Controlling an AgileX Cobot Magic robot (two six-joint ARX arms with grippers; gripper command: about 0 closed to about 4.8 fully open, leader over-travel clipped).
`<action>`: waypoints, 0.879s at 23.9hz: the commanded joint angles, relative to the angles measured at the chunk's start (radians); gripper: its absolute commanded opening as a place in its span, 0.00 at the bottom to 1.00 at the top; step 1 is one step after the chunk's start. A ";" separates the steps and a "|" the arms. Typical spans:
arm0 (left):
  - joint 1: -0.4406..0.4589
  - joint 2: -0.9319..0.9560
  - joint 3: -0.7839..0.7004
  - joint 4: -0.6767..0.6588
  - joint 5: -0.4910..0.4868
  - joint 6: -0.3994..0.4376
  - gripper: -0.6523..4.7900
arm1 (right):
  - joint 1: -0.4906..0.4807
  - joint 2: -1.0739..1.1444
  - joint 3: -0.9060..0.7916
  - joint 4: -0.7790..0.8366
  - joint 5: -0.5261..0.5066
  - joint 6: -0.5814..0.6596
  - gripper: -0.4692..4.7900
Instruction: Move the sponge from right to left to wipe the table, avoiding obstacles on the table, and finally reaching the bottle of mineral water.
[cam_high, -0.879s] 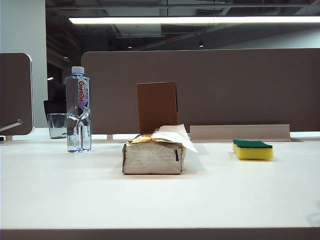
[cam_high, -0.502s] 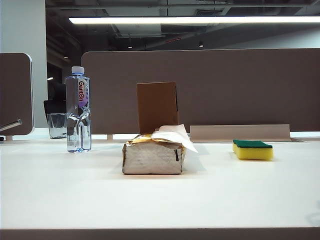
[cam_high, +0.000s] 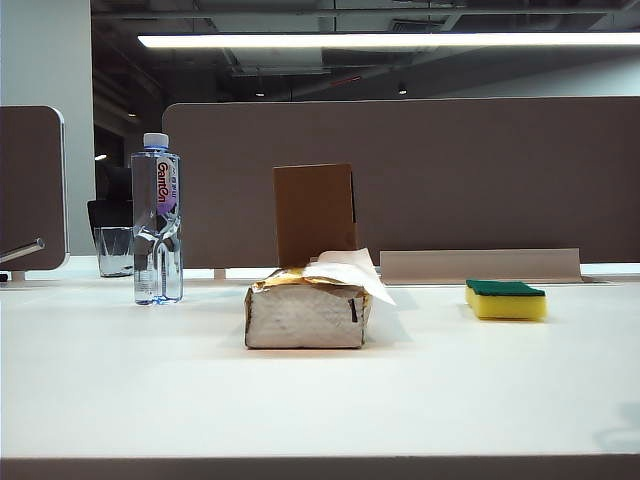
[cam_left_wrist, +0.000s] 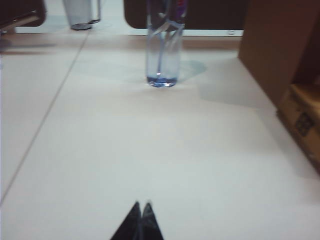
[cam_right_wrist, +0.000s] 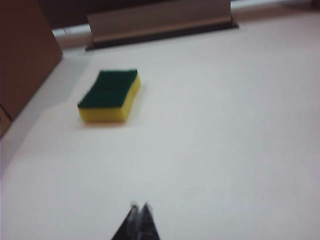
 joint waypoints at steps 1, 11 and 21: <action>0.000 0.000 0.014 0.038 0.075 0.003 0.12 | 0.000 0.000 0.042 0.014 -0.003 -0.002 0.09; 0.000 0.000 0.121 -0.003 0.180 -0.076 0.41 | 0.000 0.000 0.248 -0.091 -0.034 0.137 0.09; 0.000 0.001 0.285 -0.201 0.344 -0.103 0.59 | 0.000 0.064 0.476 -0.276 -0.035 0.137 0.25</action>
